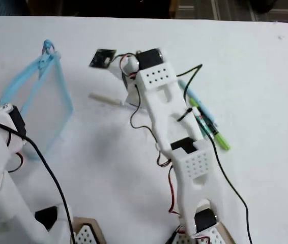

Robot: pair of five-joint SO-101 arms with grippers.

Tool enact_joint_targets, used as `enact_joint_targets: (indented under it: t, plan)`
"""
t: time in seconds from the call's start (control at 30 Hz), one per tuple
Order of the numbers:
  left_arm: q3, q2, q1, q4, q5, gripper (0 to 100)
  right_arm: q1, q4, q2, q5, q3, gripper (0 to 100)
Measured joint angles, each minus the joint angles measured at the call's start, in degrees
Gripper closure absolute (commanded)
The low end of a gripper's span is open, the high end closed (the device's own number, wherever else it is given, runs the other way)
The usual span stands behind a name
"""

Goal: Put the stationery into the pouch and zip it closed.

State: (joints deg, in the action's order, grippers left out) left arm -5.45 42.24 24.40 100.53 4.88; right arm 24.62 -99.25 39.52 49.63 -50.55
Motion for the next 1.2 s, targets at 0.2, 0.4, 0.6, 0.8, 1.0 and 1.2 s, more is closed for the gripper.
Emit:
enact_joint_targets:
  t: [0.2, 0.4, 0.6, 0.8, 1.0, 1.2]
  plan:
    - [0.0, 0.0, 0.0, 0.0, 0.0, 98, 1.1, 3.4, 5.9, 5.6, 0.5, 77.6]
    - [0.0, 0.0, 0.0, 0.4, 0.0, 98, 5.0, 7.3, 12.3, 6.5, 0.5, 77.9]
    - [0.0, 0.0, 0.0, 0.5, 0.0, 98, 5.0, 8.3, 16.6, 6.4, -1.1, 90.6]
    - [0.0, 0.0, 0.0, 0.5, 0.0, 98, 4.7, 6.8, 17.7, 6.3, -5.5, 98.1]
    - [0.0, 0.0, 0.0, 0.5, 0.0, 98, 0.6, -0.8, 17.8, 2.3, -16.0, 98.0]
    - [0.0, 0.0, 0.0, 1.0, 0.0, 98, -7.2, -1.2, 12.4, -9.9, -19.3, 98.0]
